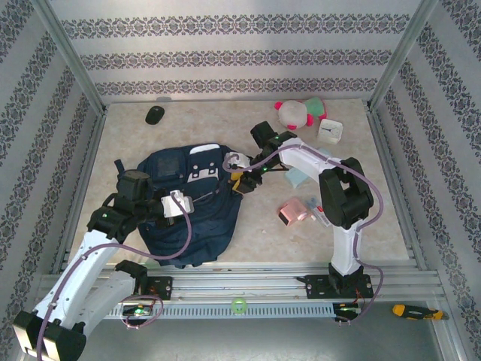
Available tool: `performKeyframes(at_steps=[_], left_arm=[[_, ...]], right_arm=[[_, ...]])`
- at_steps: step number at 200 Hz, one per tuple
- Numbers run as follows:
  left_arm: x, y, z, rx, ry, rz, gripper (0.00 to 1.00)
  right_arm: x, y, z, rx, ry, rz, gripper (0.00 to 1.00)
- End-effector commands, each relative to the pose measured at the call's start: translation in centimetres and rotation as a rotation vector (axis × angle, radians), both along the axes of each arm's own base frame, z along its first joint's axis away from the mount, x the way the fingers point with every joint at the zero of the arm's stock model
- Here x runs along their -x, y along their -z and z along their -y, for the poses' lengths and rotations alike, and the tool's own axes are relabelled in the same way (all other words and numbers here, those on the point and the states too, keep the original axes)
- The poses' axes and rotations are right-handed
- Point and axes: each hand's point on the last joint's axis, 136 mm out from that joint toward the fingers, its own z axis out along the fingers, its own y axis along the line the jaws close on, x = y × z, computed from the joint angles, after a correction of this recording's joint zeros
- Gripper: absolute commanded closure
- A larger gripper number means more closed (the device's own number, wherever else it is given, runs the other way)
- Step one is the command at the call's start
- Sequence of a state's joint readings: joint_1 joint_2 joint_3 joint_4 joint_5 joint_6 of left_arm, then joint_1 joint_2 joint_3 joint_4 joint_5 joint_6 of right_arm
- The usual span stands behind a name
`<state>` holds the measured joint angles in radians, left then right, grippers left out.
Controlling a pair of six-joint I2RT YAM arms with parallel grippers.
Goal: Pack the student bag
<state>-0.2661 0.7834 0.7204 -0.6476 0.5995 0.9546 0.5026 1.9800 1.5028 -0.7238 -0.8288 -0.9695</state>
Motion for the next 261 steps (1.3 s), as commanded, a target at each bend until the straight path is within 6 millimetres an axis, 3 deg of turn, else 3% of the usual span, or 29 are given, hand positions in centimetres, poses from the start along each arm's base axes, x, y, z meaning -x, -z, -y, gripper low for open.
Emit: performKeyframes(at_steps=[1, 37, 88, 140, 170, 213, 261], left_arm=[[-1.2, -2.9, 0.9, 0.064, 0.030, 0.136, 1.00], [-1.3, -2.7, 0.7, 0.055, 0.022, 0.136, 1.00], [-1.3, -2.8, 0.9, 0.069, 0.026, 0.135, 1.00], [-1.4, -2.6, 0.8, 0.068, 0.017, 0.132, 1.00], [-1.7, -2.4, 0.6, 0.061, -0.004, 0.135, 1.00], [-2.9, -1.6, -0.4, 0.015, -0.073, 0.159, 1.00], [-2.8, -1.4, -0.2, 0.026, -0.066, 0.155, 1.00]], right_arm=[[2.7, -1.8, -1.1, -0.060, -0.045, -0.119, 0.58], [3.5, -1.7, -0.4, -0.023, -0.010, -0.148, 0.70], [2.1, 0.2, 0.1, 0.042, 0.076, -0.130, 0.67], [0.8, -0.8, -0.8, -0.032, 0.120, -0.141, 0.82], [0.6, -1.9, -0.6, -0.070, 0.143, -0.123, 1.00], [1.2, -3.2, 0.1, -0.092, 0.183, -0.112, 1.00], [2.1, -4.1, 0.0, -0.150, 0.194, -0.129, 1.00]])
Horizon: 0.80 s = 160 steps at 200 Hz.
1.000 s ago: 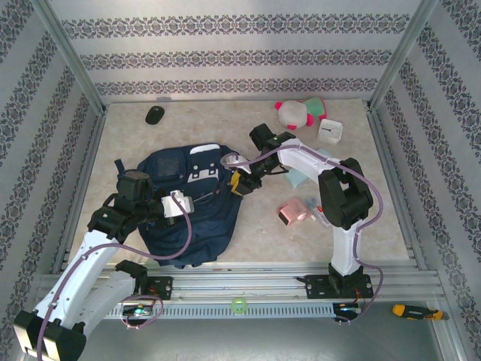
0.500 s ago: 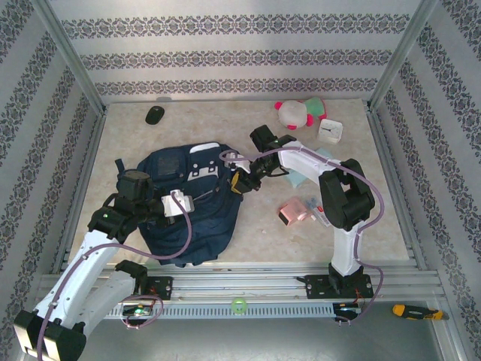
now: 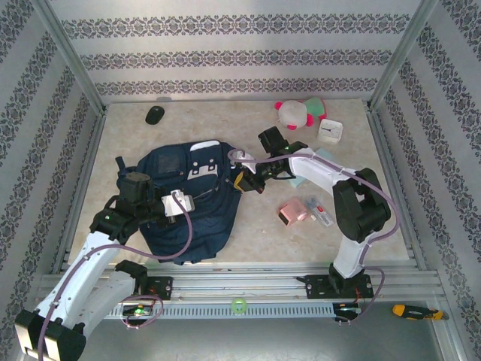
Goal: Pack the student bag
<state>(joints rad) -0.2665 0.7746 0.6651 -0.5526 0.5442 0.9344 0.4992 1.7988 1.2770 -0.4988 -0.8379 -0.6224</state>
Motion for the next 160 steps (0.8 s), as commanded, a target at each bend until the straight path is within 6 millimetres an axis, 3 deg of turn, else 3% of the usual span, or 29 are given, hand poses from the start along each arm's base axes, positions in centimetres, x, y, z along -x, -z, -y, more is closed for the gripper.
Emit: performKeyframes(at_steps=[1, 25, 64, 128, 160], left_arm=[[-1.5, -2.3, 0.3, 0.039, -0.012, 0.110, 1.00], [-1.3, -2.6, 0.7, 0.060, 0.006, 0.109, 1.00], [-1.1, -2.9, 0.8, 0.065, 0.017, 0.110, 1.00], [-1.0, -3.0, 1.0, 0.075, 0.024, 0.107, 1.00], [-1.1, -3.1, 1.0, 0.075, 0.026, 0.109, 1.00]], right_arm=[[0.6, -2.3, -0.8, -0.108, -0.015, -0.006, 1.00], [-0.3, -1.8, -1.2, -0.103, 0.018, -0.007, 1.00], [-1.1, -0.8, -1.9, -0.107, 0.023, -0.030, 0.92], [-1.7, -1.3, -2.8, -0.168, 0.019, -0.032, 0.77], [-2.2, -1.1, -3.2, -0.179, 0.029, -0.038, 0.77]])
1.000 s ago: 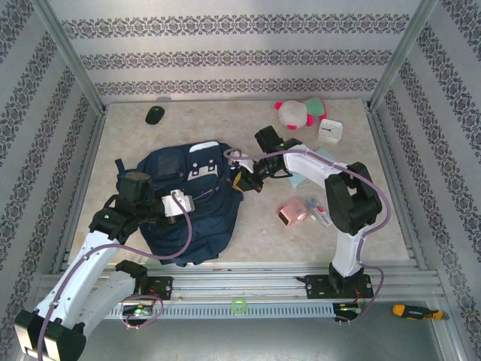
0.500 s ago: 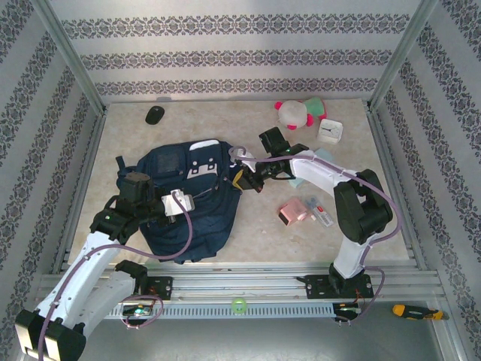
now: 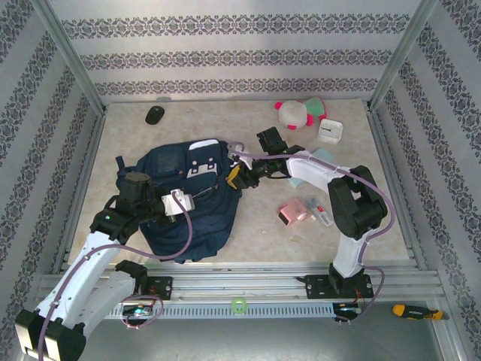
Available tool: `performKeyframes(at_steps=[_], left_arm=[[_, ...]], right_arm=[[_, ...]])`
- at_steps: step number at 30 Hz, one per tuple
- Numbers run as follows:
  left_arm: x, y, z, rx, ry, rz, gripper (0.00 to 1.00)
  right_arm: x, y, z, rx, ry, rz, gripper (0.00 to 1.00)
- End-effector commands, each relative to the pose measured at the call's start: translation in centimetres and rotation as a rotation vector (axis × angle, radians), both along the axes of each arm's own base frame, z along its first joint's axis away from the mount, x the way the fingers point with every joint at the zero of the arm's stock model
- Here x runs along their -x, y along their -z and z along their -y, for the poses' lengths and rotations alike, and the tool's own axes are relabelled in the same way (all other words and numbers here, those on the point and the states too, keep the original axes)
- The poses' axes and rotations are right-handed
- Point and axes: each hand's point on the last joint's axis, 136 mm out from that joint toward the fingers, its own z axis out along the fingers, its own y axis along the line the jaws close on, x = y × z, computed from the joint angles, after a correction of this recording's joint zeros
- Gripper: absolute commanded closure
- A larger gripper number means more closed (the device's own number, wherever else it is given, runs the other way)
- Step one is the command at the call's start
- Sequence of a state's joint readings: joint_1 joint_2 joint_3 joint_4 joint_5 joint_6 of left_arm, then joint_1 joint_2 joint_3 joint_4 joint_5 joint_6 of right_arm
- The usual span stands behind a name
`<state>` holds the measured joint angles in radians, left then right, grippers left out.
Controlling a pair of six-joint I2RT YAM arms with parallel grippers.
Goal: Pack the student bag
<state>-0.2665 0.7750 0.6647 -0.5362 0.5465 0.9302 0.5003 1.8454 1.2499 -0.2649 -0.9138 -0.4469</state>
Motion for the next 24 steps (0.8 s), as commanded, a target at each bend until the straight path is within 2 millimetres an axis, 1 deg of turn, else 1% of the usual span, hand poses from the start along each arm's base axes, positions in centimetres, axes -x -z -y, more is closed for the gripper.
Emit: performKeyframes(at_steps=[1, 6, 7, 8, 10, 11, 14, 16, 17, 18, 22, 24], left_arm=[[-0.8, -2.8, 0.9, 0.067, 0.026, 0.096, 1.00], [-0.9, -2.8, 0.8, 0.064, 0.021, 0.100, 1.00], [-0.9, -2.8, 0.8, 0.064, 0.019, 0.100, 1.00], [-1.0, -2.8, 0.8, 0.062, 0.016, 0.102, 1.00], [-1.2, -2.7, 0.6, 0.062, 0.002, 0.102, 1.00], [-1.4, -2.7, 0.5, 0.060, -0.011, 0.104, 1.00], [-1.7, -2.7, 0.3, 0.056, -0.032, 0.106, 1.00], [-2.5, -2.5, -0.1, 0.054, -0.079, 0.103, 1.00], [-3.0, -2.2, -0.3, 0.042, -0.111, 0.092, 1.00], [-3.7, -2.0, -0.5, 0.033, -0.151, 0.088, 1.00], [-5.2, -1.4, -0.7, 0.016, -0.218, 0.062, 1.00], [-5.5, -1.0, -0.6, -0.007, -0.225, 0.056, 1.00]], right_arm=[[-0.3, -0.7, -1.1, -0.058, -0.025, 0.002, 0.77], [-0.2, 0.1, -1.0, -0.040, -0.017, -0.022, 0.75], [-0.1, 0.2, -0.9, -0.037, -0.016, -0.028, 0.76], [0.0, 0.3, -0.8, -0.035, -0.018, -0.032, 0.81], [0.3, 0.4, -0.5, -0.032, -0.014, -0.038, 0.92], [0.4, 0.1, -0.4, -0.033, -0.010, -0.038, 0.97], [0.6, -0.2, -0.1, -0.034, -0.004, -0.038, 1.00], [0.8, -0.6, 0.0, -0.038, -0.002, -0.037, 1.00], [1.5, -1.1, 0.2, -0.046, -0.001, -0.039, 1.00], [2.9, -2.4, 0.2, -0.074, -0.012, -0.043, 1.00], [5.4, -3.4, -0.3, -0.098, -0.051, -0.061, 1.00], [6.2, -3.9, -0.4, -0.111, -0.061, -0.072, 1.00]])
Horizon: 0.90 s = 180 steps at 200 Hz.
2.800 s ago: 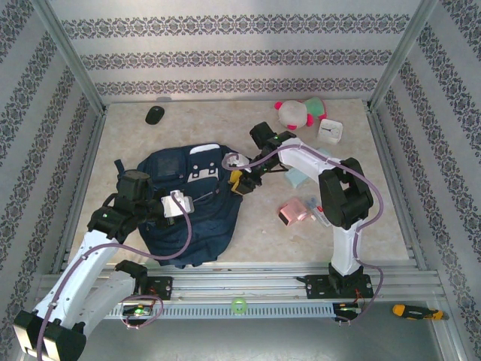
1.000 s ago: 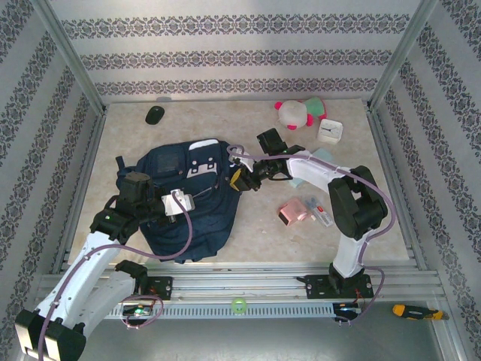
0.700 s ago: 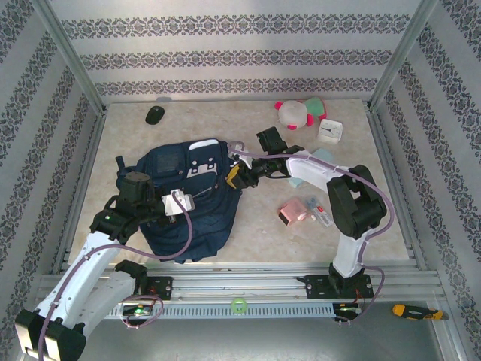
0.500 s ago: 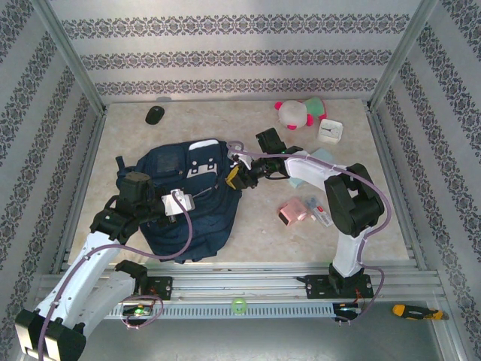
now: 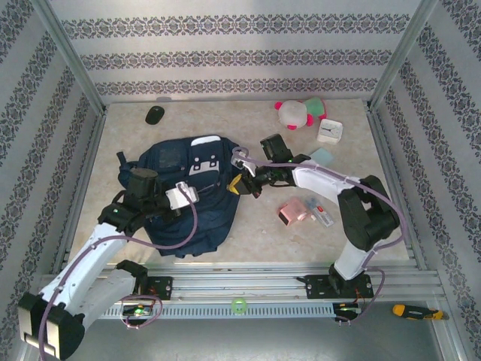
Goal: Pack the student bag
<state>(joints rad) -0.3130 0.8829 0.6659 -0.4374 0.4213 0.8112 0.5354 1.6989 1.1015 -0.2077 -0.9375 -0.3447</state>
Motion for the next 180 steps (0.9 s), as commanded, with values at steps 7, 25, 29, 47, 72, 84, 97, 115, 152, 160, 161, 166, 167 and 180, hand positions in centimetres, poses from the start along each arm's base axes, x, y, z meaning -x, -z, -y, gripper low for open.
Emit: performKeyframes(at_steps=[7, 25, 29, 47, 72, 84, 97, 115, 152, 160, 161, 166, 167, 180], left_arm=[[-3.3, -2.3, -0.6, -0.018, -0.116, 0.114, 1.00], [-4.0, -2.4, -0.6, -0.010, -0.148, 0.120, 1.00], [-4.2, -2.5, -0.5, -0.001, -0.160, 0.118, 1.00], [-4.4, -2.7, 0.2, 0.034, -0.163, 0.110, 1.00], [-3.7, -2.6, 1.1, 0.071, -0.115, 0.108, 1.00], [-3.0, -2.6, 1.4, 0.075, -0.077, 0.111, 1.00], [-2.0, -2.6, 1.7, 0.071, -0.024, 0.125, 1.00], [-0.7, -2.8, 2.0, 0.065, 0.047, 0.143, 1.00], [0.4, -3.6, 2.0, 0.086, 0.092, 0.162, 1.00], [0.5, -3.8, 2.1, 0.094, 0.101, 0.164, 1.00], [0.5, -3.7, 2.1, 0.095, 0.101, 0.163, 1.00], [0.6, -3.8, 2.1, 0.097, 0.104, 0.162, 1.00], [0.6, -3.8, 2.1, 0.097, 0.105, 0.162, 1.00], [0.7, -3.9, 2.1, 0.099, 0.110, 0.161, 1.00]], right_arm=[[2.9, -3.1, -0.9, -0.091, -0.064, -0.029, 1.00], [3.6, -4.0, -1.0, -0.108, -0.060, -0.038, 1.00], [3.7, -4.2, -1.1, -0.114, -0.058, -0.039, 1.00], [4.3, -4.5, -1.3, -0.126, -0.047, -0.043, 1.00], [2.4, -2.8, 0.0, -0.056, 0.088, -0.003, 0.93], [1.1, -1.9, 1.0, -0.034, 0.147, 0.005, 0.87], [-0.2, -0.8, 2.1, -0.016, 0.179, 0.015, 0.69], [-1.8, 0.9, 3.1, 0.030, 0.193, 0.068, 0.64], [-3.0, 2.8, 2.6, 0.057, 0.077, 0.208, 0.56], [-3.2, 2.9, 2.3, 0.047, 0.052, 0.234, 0.55], [-3.2, 2.9, 2.3, 0.045, 0.048, 0.237, 0.55], [-3.3, 2.9, 2.1, 0.039, 0.034, 0.245, 0.54], [-3.3, 2.9, 2.1, 0.036, 0.030, 0.247, 0.54], [-3.2, 2.6, 1.6, 0.006, -0.008, 0.261, 0.54]])
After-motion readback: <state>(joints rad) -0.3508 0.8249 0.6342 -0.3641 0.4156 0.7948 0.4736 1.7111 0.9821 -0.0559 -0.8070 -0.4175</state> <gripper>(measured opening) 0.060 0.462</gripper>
